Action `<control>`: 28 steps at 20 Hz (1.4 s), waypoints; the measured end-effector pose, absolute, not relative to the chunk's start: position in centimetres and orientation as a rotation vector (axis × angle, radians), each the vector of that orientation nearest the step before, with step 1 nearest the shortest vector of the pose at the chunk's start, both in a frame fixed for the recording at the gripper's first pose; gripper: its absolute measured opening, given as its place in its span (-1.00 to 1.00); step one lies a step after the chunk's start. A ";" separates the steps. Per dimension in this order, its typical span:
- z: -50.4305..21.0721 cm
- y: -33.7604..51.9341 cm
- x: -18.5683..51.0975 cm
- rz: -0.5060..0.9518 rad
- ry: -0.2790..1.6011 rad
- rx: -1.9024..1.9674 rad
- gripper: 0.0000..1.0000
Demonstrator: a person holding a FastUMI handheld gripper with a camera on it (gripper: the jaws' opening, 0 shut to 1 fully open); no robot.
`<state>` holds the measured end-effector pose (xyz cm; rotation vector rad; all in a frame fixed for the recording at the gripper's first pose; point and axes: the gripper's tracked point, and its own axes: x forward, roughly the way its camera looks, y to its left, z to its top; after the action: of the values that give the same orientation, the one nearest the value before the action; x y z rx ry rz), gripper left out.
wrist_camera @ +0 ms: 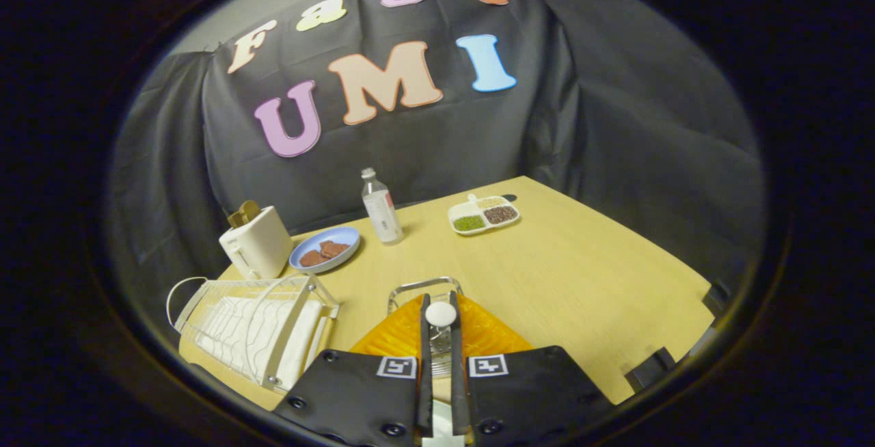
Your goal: Take the plate from the dish rack, then take the spoon from the basket and place it into the plate.
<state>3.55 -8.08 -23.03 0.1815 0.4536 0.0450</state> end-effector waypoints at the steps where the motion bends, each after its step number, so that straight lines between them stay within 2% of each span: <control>1: -22.4 -8.0 3.6 0.046 0.449 0.170 -0.73; 16: -9.0 -7.2 -0.9 0.087 0.349 0.182 -0.73; 23: -9.6 -5.8 -4.8 0.141 0.363 0.196 -0.73; 28: -13.8 -4.3 -7.3 0.190 0.451 0.189 -0.73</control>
<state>-7.26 -4.31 -13.80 0.1888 0.4507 0.1900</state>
